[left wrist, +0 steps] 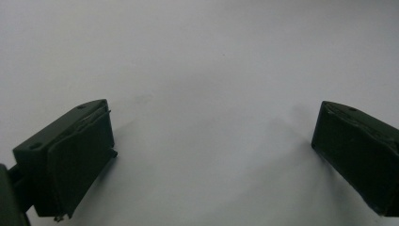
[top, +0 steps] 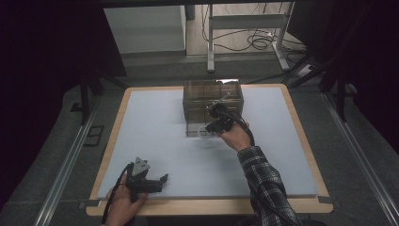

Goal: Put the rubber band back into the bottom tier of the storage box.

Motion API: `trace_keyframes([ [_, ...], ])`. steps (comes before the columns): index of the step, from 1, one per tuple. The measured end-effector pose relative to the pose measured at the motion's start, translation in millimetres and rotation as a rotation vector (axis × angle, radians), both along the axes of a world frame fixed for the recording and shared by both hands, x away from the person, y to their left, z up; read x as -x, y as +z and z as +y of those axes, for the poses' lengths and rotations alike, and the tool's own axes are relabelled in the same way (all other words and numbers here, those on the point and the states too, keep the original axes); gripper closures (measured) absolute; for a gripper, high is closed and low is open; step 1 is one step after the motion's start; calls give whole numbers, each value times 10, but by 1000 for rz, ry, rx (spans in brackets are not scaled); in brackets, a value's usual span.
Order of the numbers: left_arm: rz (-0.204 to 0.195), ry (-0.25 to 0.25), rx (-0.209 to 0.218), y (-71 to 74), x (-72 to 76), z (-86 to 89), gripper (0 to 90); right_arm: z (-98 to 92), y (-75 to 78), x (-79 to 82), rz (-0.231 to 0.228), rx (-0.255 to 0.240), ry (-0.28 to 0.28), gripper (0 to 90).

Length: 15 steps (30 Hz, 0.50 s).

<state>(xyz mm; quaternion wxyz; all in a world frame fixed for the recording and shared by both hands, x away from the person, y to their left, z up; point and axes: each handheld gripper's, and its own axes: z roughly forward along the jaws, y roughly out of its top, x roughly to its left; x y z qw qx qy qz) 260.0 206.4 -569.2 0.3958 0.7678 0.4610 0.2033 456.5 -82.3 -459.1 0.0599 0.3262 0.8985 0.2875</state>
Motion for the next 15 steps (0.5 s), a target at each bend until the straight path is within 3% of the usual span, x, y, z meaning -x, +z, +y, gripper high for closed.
trace_keyframes([
  [15, 1, 1, -1, 1, 1, 0, 0, 141, -50, -182, -44, -33, -32, 813],
])
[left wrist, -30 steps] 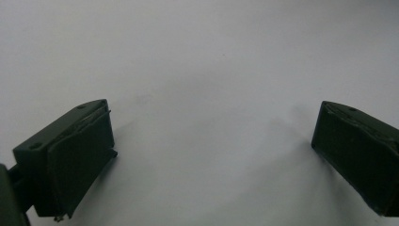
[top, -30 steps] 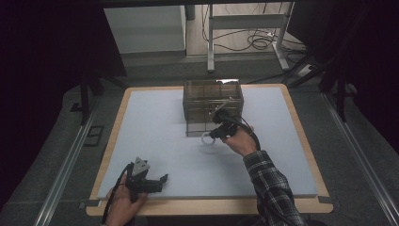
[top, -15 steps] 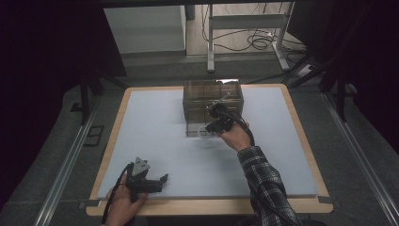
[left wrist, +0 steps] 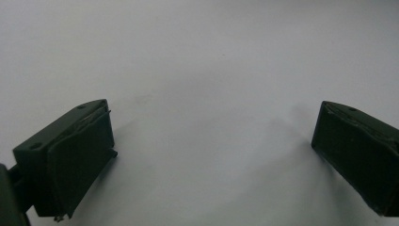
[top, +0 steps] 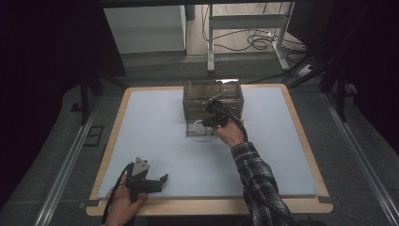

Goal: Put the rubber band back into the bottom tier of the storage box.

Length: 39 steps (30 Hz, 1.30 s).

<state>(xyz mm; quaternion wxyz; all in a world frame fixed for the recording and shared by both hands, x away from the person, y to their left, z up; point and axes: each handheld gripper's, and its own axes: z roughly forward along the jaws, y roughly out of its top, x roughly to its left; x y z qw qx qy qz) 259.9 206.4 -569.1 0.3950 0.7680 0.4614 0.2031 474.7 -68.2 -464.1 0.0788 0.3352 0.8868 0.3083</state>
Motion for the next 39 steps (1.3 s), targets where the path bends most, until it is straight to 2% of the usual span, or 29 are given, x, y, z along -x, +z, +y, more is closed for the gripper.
trace_keyframes([
  [17, 0, 1, 1, 0, 0, 0, 0, 155, -77, -175, -55, -20, -39, 812],
  [25, -1, 1, 2, -1, 0, -1, 0, 270, -230, -230, -76, 16, -41, 811],
  [30, 0, 1, 2, -1, 1, -1, 0, 306, -290, -246, -74, 29, -37, 810],
  [39, -1, 0, 2, -1, 0, -1, 0, 366, -437, -249, -63, 90, -25, 807],
])
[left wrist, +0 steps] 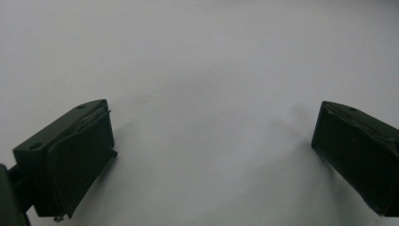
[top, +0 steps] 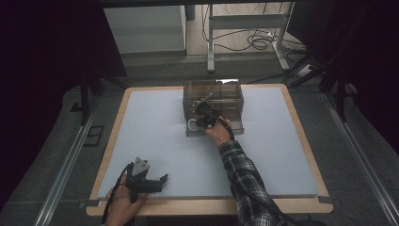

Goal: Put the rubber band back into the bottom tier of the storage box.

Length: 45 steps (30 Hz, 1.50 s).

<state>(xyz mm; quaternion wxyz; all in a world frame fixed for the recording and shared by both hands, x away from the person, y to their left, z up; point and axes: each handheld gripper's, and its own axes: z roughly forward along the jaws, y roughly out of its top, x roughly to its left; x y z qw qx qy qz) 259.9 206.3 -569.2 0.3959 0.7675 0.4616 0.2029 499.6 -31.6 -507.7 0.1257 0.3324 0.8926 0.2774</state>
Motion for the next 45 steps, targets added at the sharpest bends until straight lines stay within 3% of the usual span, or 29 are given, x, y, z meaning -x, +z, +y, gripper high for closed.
trace_keyframes([
  [3, 0, 0, 0, 0, 0, 0, 0, -3, -25, -3, 23, 0, 1, 779],
  [11, 0, 0, 0, 0, 0, 0, 0, 9, -8, 4, 20, -12, 6, 712],
  [19, 0, 0, 0, 0, 0, 0, 0, -4, 47, 26, 12, -23, 8, 669],
  [45, 0, 0, -2, 0, 0, 1, 0, -28, 273, 243, -39, -45, 88, 477],
])
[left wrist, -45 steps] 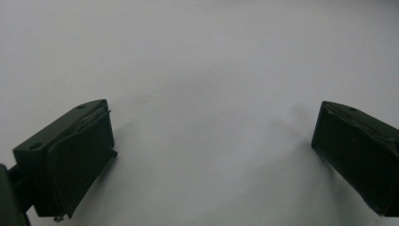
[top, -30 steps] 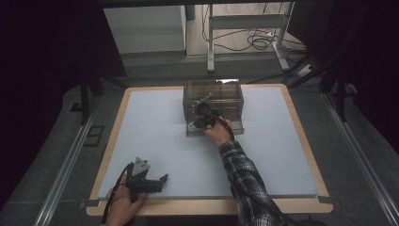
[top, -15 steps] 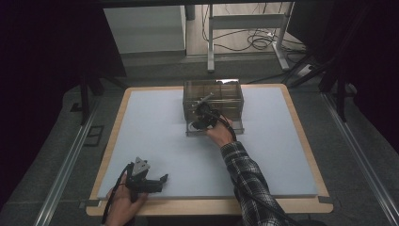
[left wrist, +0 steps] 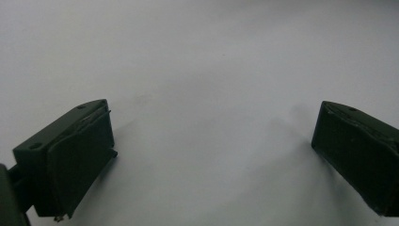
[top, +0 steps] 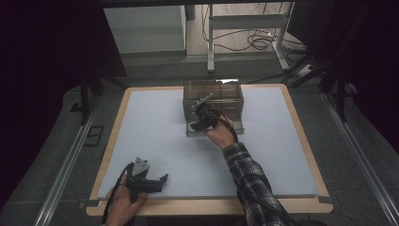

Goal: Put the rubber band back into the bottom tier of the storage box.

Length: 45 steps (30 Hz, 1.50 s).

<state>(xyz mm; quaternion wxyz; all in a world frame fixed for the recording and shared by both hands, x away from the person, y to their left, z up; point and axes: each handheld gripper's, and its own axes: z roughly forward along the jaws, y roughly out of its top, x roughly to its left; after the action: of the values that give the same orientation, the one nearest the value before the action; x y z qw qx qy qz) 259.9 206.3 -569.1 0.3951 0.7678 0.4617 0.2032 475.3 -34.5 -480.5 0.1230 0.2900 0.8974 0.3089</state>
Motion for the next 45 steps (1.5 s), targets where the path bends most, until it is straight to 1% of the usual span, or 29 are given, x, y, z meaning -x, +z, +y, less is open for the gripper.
trace_keyframes([
  [7, 0, 0, 2, -1, 0, -1, 0, -30, 52, 58, -10, -11, 12, 439],
  [19, 0, -1, 0, 0, -1, 1, 0, -89, 117, 156, -13, -19, 33, 403],
  [34, 0, -1, 0, -1, -1, 0, 0, -194, 146, 256, -13, -22, 50, 373],
  [37, 0, -1, 0, 0, 0, 0, 0, -217, 146, 276, -5, -21, 49, 370],
  [45, -1, -1, 1, -1, -1, 0, 0, -293, 132, 315, -10, -21, 54, 367],
])
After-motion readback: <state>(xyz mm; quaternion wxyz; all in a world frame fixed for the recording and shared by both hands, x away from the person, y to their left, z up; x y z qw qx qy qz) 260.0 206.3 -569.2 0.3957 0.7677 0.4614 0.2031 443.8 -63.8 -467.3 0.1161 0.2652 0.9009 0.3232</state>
